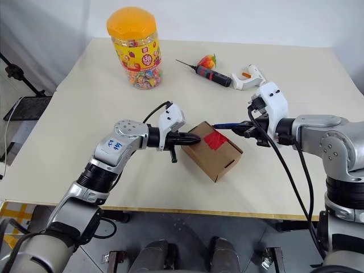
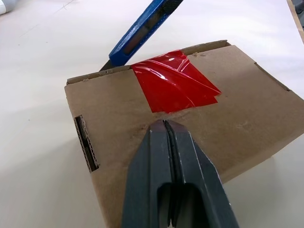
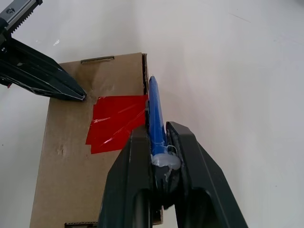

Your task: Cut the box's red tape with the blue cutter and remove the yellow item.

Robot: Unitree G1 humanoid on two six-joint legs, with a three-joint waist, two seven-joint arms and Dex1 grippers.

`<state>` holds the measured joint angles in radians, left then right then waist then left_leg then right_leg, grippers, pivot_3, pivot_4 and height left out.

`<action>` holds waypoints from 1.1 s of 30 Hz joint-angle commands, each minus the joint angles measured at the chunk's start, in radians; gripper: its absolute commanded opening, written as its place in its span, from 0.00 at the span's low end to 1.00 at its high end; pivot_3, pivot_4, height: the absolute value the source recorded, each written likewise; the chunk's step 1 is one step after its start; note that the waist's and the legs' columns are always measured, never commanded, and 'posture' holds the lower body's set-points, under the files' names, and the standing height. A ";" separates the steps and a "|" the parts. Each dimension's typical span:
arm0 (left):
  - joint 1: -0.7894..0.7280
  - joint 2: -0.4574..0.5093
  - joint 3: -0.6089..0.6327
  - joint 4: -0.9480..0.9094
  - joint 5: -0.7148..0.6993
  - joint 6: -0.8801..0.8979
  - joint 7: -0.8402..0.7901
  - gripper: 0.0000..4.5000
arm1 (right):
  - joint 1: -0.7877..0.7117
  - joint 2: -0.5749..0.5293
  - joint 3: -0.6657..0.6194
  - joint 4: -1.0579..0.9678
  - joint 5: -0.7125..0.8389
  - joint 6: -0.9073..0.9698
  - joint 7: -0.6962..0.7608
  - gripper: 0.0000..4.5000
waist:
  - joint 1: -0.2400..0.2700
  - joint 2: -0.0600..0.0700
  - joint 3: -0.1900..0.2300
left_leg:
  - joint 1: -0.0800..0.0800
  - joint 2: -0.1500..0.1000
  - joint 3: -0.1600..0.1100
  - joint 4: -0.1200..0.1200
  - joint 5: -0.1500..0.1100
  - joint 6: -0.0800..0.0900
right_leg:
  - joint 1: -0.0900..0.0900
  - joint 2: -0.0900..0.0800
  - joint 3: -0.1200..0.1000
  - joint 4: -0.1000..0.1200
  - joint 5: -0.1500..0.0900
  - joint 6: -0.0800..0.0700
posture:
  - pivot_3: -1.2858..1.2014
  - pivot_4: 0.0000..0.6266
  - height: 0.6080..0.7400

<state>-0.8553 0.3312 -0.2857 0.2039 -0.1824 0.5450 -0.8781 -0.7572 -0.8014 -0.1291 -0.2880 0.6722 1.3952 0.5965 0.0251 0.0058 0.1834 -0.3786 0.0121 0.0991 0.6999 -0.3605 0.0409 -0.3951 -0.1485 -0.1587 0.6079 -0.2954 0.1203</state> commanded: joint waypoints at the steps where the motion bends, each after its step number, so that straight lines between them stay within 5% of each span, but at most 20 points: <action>1: -0.001 -0.001 -0.007 -0.007 0.018 0.007 -0.001 0.00 | -0.045 0.010 -0.051 -0.014 0.018 -0.009 -0.009 0.04 | -0.001 0.000 0.000 | 0.000 0.000 0.000 0.000 0.000 0.000 | 0.000 0.000 0.000 0.000 0.000 0.000 | 0.52 0.24 1.00; 21: 0.008 -0.003 -0.008 -0.021 0.019 0.010 0.004 0.00 | -0.002 -0.030 -0.002 -0.028 0.022 -0.010 0.012 0.04 | 0.000 0.000 0.000 | 0.000 0.000 0.000 0.000 0.000 0.000 | 0.000 0.000 0.000 0.000 0.000 0.000 | 0.52 0.24 1.00; 33: -0.035 -0.013 -0.054 0.009 0.062 0.121 0.038 0.00 | -0.134 -0.139 0.153 0.050 0.012 0.047 0.098 0.04 | 0.001 0.000 0.000 | 0.000 0.000 0.000 0.001 0.000 0.000 | 0.000 0.000 0.000 0.001 0.000 0.000 | 0.52 0.24 1.00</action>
<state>-0.8936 0.3223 -0.3107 0.1995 -0.1563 0.6257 -0.8588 -0.8723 -0.9147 0.0104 -0.2460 0.6876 1.4296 0.6721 0.0264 0.0058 0.1834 -0.3785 0.0120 0.0987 0.7013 -0.3605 0.0410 -0.3945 -0.1485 -0.1587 0.6085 -0.2954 0.1203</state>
